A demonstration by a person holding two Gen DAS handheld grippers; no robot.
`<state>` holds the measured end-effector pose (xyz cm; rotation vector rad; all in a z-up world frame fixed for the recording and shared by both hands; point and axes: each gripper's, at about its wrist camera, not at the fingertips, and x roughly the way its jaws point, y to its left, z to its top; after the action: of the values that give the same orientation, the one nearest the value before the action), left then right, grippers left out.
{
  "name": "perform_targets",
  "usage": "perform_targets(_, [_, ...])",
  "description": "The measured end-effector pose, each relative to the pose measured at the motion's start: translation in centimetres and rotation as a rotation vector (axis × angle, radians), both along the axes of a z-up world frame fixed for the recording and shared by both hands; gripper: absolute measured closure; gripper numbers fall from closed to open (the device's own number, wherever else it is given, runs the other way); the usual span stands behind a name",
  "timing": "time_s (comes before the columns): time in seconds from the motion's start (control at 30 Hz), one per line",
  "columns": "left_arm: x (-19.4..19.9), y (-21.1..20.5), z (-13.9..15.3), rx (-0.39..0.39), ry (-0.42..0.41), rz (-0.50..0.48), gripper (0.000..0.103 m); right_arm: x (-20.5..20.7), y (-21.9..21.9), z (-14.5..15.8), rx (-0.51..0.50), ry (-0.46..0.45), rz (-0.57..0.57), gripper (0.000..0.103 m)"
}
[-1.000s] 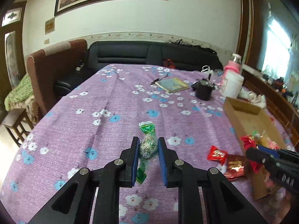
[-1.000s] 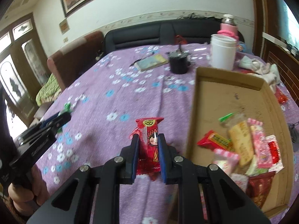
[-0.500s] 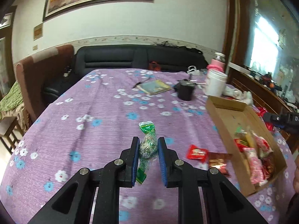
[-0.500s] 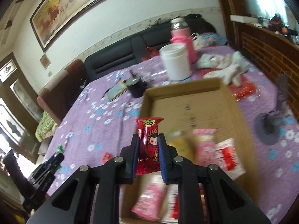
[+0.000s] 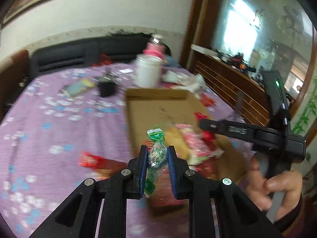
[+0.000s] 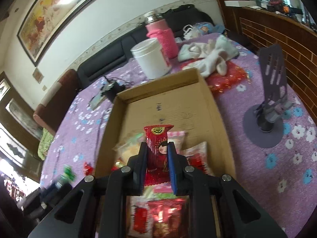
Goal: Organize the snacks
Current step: 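Carry both candies over the tray and release them inside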
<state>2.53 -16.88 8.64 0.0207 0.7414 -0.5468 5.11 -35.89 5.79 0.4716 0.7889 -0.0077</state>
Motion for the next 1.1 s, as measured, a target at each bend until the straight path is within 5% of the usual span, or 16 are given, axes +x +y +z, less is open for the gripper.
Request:
perform_targets(0.23, [-0.8,-5.0,-3.3,0.020,0.034,-0.049,0.084,0.5,-0.4,-1.1,0.012,0.039,0.005,0.084])
perform_targets(1.1, [-2.1,-5.1,-4.8,0.120,-0.072,-0.049,0.084,0.9,2.8,-2.2,-0.154,0.081,0.031,0.084])
